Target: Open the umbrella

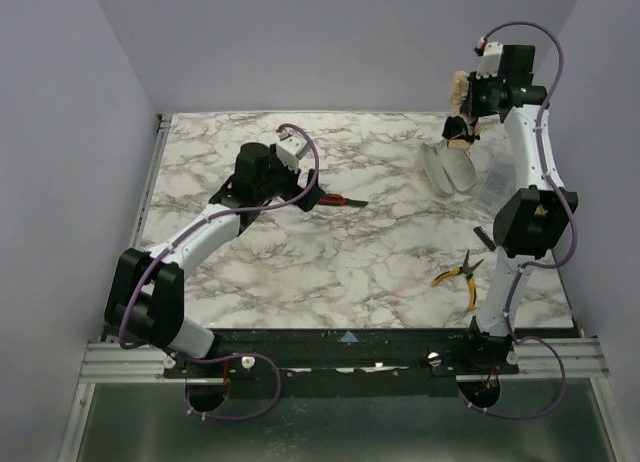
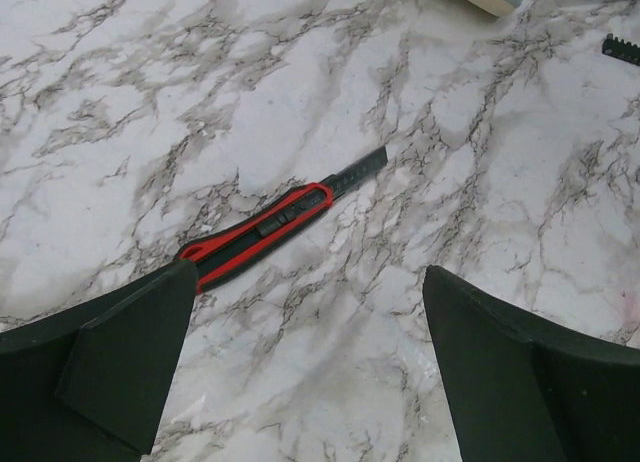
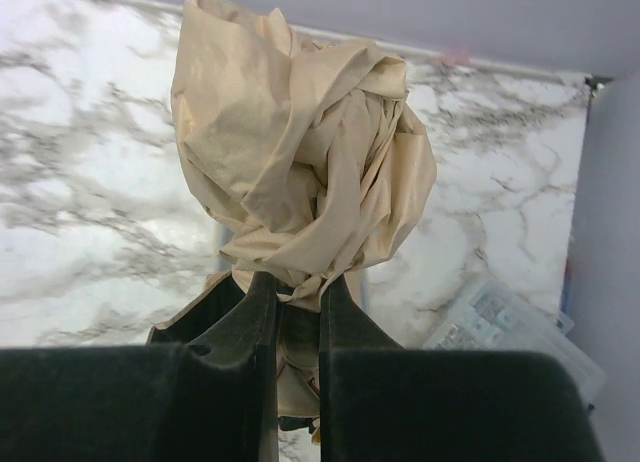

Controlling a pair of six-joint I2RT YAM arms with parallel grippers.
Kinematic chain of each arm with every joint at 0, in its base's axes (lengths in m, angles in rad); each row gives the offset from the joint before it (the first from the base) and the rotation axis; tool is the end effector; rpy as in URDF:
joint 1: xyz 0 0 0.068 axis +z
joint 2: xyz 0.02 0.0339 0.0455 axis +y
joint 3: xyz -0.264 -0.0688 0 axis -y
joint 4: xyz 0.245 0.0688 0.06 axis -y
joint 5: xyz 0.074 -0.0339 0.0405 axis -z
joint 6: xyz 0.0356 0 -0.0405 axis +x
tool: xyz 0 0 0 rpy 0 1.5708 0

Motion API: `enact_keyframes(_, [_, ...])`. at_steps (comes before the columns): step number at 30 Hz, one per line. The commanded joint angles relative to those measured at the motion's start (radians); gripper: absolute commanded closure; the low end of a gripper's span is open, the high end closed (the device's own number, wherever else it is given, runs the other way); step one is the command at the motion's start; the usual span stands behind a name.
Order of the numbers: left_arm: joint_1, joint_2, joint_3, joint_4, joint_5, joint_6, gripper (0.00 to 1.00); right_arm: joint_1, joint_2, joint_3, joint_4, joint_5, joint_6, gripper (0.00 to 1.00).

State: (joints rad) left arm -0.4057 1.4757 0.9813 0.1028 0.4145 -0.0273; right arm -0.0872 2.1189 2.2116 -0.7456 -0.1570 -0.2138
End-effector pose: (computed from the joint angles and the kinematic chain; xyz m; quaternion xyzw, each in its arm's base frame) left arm 0.3045 -0.1464 0.2722 0.2653 0.7773 -0.2839 0.4947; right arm 0.4813 -0.0365 0.3549 -0.0912 0.8898 0.0033 0.4472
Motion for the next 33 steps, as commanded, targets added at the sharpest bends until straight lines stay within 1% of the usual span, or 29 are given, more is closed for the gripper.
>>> enact_keyframes(1, [0.030, -0.069, 0.064, -0.047, 0.047, 0.045, 0.02, -0.006, -0.120, 0.040, 0.116, -0.237, 0.112, 1.00])
enact_keyframes(3, [0.032, -0.094, 0.082, -0.060, 0.072, 0.058, 0.02, -0.007, -0.168, -0.007, 0.191, -0.334, 0.223, 1.00])
enact_keyframes(6, [0.032, -0.123, 0.114, -0.071, 0.100, 0.032, 0.02, -0.001, -0.267, -0.146, 0.397, -0.403, 0.508, 0.99])
enact_keyframes(8, [0.031, -0.136, 0.130, -0.060, 0.133, -0.020, 0.02, 0.015, -0.323, -0.233, 0.519, -0.425, 0.680, 0.99])
enact_keyframes(10, [0.032, -0.140, 0.145, -0.025, 0.165, -0.079, 0.02, 0.043, -0.367, -0.297, 0.600, -0.449, 0.831, 0.99])
enact_keyframes(12, [0.031, -0.134, 0.165, 0.012, 0.197, -0.140, 0.03, 0.084, -0.410, -0.369, 0.671, -0.461, 0.933, 0.99])
enact_keyframes(16, [0.025, -0.101, 0.223, 0.066, 0.232, -0.230, 0.05, 0.197, -0.478, -0.456, 0.736, -0.424, 1.015, 0.99])
enact_keyframes(21, [-0.009, -0.065, 0.260, 0.107, 0.259, -0.228, 0.08, 0.276, -0.519, -0.510, 0.737, -0.414, 1.095, 0.99])
enact_keyframes(22, [-0.015, -0.057, 0.269, 0.106, 0.259, -0.222, 0.08, 0.287, -0.527, -0.532, 0.765, -0.417, 1.108, 0.99])
enact_keyframes(24, [-0.022, -0.034, 0.285, 0.095, 0.264, -0.220, 0.10, 0.305, -0.545, -0.563, 0.769, -0.417, 1.119, 0.99])
enact_keyframes(28, [-0.036, 0.003, 0.303, 0.073, 0.259, -0.213, 0.20, 0.312, -0.573, -0.597, 0.779, -0.428, 1.146, 0.99])
enact_keyframes(31, [-0.047, 0.018, 0.303, 0.063, 0.257, -0.207, 0.23, 0.312, -0.581, -0.598, 0.774, -0.435, 1.146, 0.99])
enact_keyframes(33, [-0.054, 0.028, 0.306, 0.058, 0.263, -0.205, 0.28, 0.313, -0.582, -0.596, 0.769, -0.440, 1.149, 0.99])
